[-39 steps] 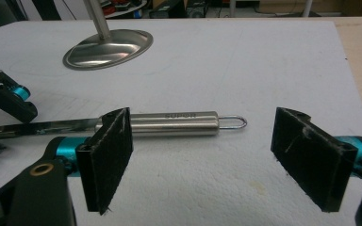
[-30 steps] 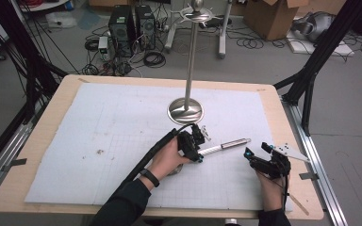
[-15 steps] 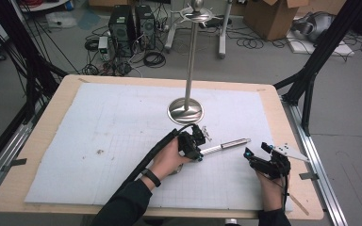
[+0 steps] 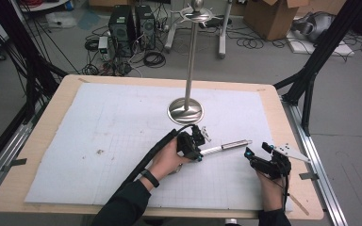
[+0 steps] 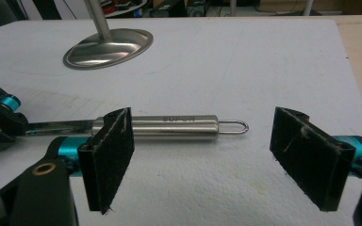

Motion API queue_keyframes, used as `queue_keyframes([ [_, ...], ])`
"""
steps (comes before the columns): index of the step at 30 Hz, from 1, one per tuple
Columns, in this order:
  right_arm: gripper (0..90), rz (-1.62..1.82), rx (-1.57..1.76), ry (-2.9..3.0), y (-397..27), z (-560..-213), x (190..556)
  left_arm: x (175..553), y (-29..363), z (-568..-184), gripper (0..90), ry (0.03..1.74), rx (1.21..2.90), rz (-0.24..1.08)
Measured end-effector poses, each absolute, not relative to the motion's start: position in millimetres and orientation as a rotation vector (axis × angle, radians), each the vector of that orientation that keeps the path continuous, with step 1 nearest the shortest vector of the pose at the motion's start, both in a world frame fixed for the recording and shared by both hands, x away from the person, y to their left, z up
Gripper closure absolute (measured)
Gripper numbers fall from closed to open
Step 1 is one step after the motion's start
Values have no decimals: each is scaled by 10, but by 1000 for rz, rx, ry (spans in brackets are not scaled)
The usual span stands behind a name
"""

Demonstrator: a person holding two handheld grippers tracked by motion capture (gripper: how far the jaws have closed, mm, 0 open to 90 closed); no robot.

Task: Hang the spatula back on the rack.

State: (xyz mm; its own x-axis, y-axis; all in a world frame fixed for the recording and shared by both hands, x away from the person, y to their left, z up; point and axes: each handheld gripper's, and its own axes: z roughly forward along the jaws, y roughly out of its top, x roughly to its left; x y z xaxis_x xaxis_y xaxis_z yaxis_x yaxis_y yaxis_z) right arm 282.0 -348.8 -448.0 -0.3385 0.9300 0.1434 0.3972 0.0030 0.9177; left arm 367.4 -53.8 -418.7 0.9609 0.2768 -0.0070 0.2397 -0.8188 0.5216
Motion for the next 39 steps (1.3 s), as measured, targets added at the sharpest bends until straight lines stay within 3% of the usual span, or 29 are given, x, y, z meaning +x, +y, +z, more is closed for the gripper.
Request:
queue_keyframes([
  [11, 215, 1414, 1368, 1645, -3562, -4482, 2766, 3638, -314, -4001, 745, 363, 2488, 130],
  [16, 215, 1434, 1367, 1612, -3578, -4485, 2752, 3591, -100, -3859, 745, 381, 2428, 206],
  [39, 211, 1435, 1370, 1599, -3581, -4488, 2744, 3331, 1377, -3489, 745, 500, 1990, 421],
])
